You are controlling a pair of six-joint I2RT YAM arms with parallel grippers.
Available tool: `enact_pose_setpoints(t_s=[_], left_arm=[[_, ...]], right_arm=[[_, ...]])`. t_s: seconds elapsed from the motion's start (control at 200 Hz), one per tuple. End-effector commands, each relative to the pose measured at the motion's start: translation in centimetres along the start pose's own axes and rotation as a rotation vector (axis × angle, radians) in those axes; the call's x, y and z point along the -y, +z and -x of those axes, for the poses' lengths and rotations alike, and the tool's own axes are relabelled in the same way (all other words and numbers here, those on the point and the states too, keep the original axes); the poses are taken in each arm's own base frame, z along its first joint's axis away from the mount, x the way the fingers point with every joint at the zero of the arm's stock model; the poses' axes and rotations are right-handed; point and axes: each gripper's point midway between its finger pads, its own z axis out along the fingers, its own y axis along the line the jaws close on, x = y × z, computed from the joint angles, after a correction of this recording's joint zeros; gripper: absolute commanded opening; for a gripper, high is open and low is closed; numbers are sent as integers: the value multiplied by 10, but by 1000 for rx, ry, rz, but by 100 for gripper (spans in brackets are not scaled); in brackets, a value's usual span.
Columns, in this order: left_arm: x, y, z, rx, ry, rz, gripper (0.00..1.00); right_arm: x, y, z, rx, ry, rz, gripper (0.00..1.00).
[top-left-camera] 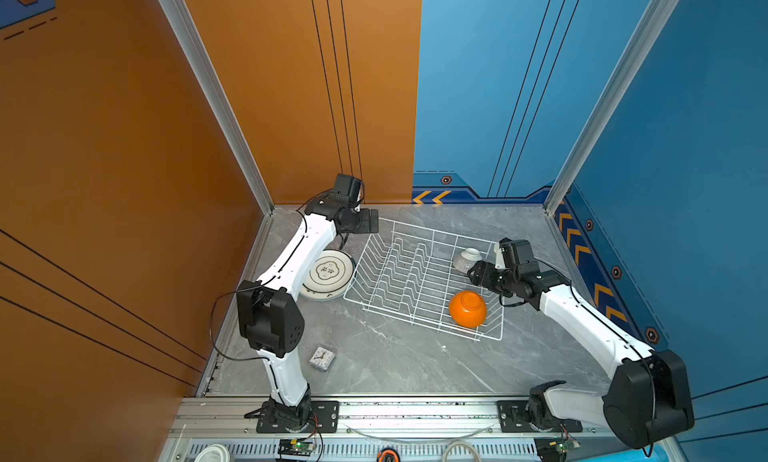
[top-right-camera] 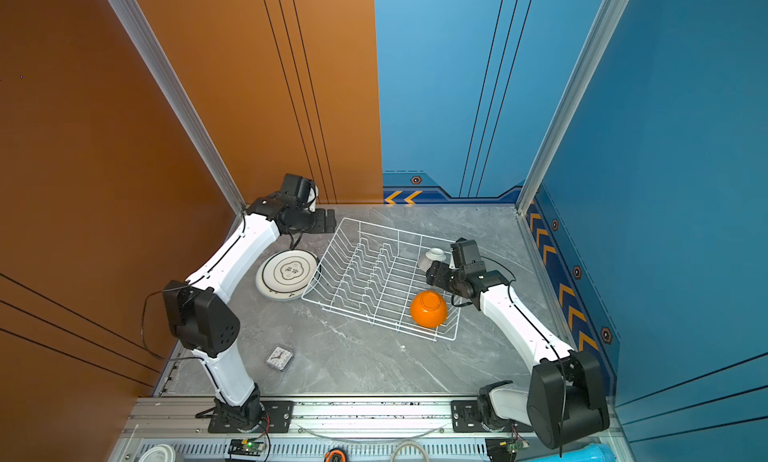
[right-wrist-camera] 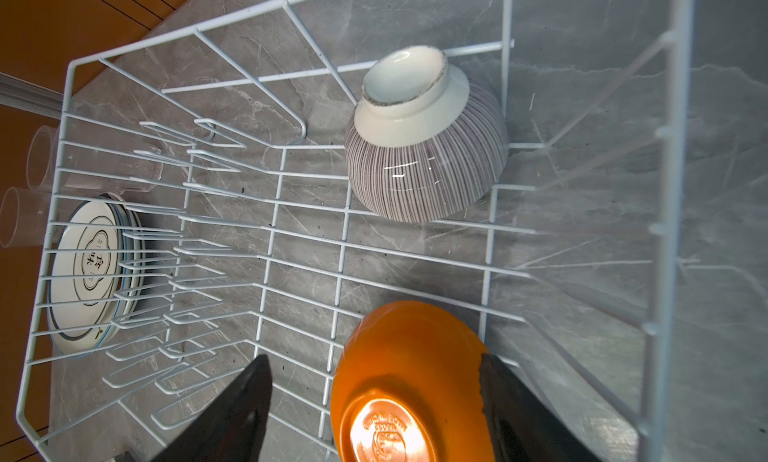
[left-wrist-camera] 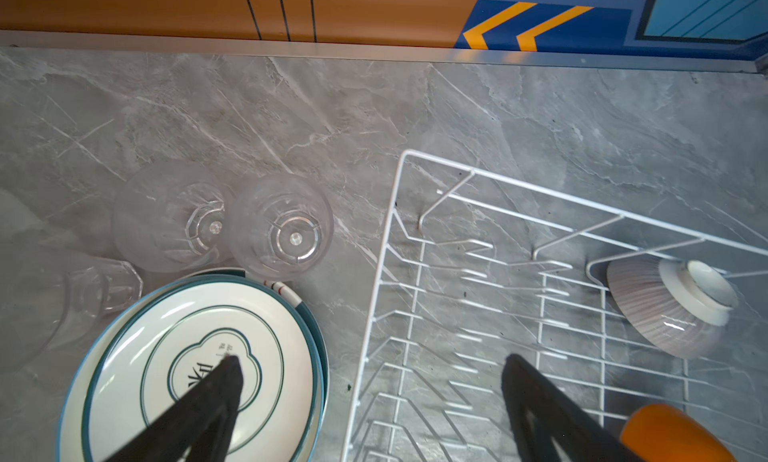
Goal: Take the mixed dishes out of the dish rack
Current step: 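Open the left gripper and return while right moves toward the striped bowl, then close the right gripper on the rim of the purple-striped bowl in the rack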
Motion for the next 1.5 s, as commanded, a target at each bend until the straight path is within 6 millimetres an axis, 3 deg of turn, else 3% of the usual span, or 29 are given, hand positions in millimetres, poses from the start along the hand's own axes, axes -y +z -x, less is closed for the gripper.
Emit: enact_pose_setpoints(t_s=[0.0, 0.22, 0.41, 0.896, 1.121, 1.497], left_arm=[[19, -34, 8, 137, -12, -58, 98], [47, -81, -9, 300, -1, -143, 98], [53, -98, -25, 370, -37, -210, 98], [49, -79, -54, 323, -26, -212, 98], [46, -74, -60, 314, -21, -207, 98], [45, -60, -65, 281, -17, -194, 98]], right_arm=[[-3, 9, 14, 64, 67, 17, 80], [1, 29, 16, 84, 162, 11, 87], [4, 42, 18, 101, 230, -10, 90], [16, 67, 26, 226, 464, 1, 92], [18, 79, 28, 238, 492, -30, 91], [17, 84, 48, 292, 451, -58, 84]])
